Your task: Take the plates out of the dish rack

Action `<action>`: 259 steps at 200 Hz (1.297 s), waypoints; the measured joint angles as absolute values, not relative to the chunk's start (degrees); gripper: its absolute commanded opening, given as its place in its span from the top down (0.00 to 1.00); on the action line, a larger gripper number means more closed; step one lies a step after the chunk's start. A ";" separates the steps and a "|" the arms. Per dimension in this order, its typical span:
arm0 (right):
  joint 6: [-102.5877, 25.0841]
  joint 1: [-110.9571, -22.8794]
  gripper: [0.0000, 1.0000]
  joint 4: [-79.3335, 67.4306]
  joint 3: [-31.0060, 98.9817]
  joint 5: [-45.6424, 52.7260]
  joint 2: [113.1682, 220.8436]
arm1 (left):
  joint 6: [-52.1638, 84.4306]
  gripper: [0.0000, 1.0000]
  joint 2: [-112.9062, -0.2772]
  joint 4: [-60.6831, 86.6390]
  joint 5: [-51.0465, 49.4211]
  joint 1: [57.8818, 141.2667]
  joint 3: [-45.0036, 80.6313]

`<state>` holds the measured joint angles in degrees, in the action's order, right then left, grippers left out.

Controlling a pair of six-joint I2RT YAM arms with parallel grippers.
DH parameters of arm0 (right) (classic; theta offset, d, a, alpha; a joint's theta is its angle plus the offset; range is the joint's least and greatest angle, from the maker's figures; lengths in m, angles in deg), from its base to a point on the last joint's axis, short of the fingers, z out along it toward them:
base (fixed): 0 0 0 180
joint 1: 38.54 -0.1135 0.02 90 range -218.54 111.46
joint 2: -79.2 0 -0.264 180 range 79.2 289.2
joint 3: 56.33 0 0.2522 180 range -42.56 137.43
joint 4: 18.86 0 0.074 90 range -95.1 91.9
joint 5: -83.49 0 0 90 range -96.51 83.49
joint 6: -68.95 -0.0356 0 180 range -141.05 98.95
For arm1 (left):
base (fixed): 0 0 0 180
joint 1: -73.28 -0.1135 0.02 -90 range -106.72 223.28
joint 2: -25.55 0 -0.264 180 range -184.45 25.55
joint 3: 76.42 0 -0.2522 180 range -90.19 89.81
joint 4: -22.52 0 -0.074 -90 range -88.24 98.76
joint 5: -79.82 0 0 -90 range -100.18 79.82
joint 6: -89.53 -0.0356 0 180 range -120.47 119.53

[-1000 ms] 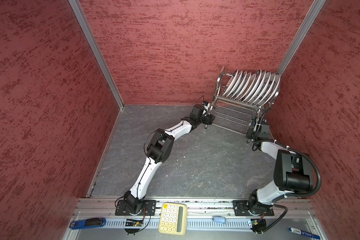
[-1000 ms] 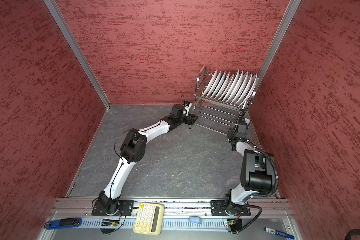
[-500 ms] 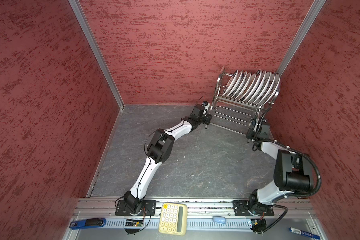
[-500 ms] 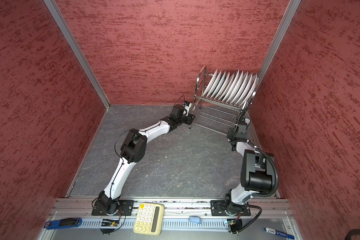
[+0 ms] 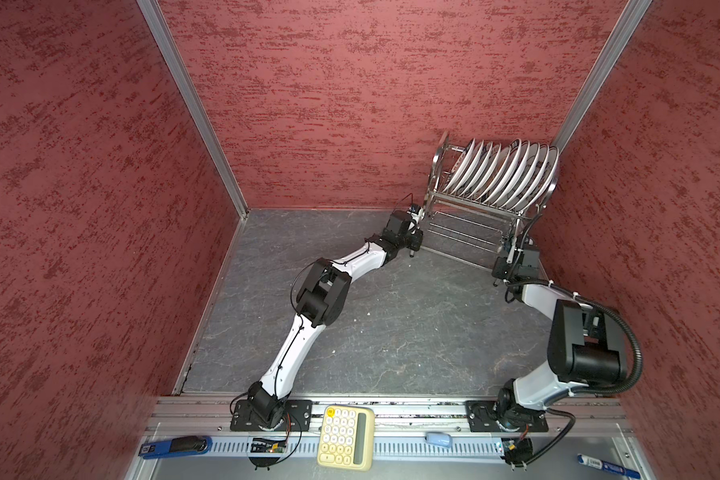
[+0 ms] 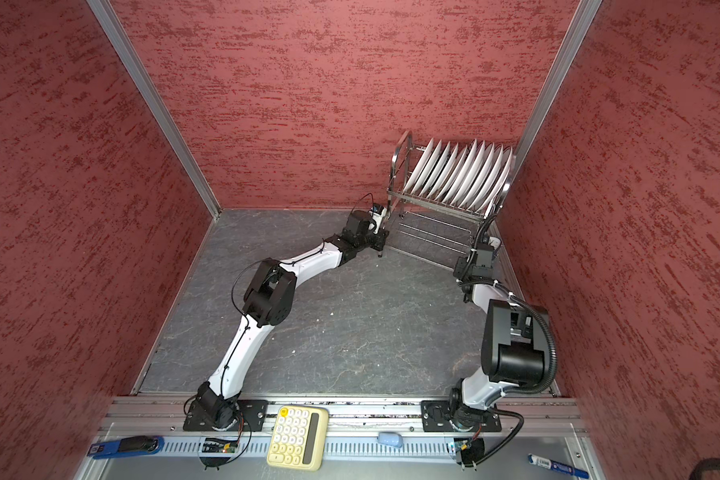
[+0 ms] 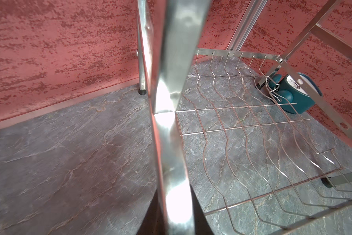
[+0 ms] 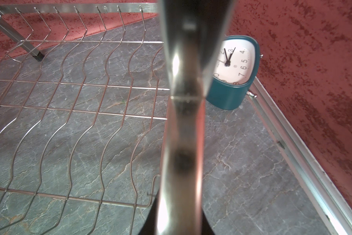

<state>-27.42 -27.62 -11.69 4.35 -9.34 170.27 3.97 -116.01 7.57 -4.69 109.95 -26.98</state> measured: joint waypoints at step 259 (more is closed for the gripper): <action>-22.96 -33.93 0.98 -5.99 4.92 -0.03 168.24 | 7.78 1.00 -89.95 23.70 -13.15 109.64 16.87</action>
<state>-22.96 -33.93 -5.99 4.92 -0.03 168.24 7.78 -89.95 23.70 -13.15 109.64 16.87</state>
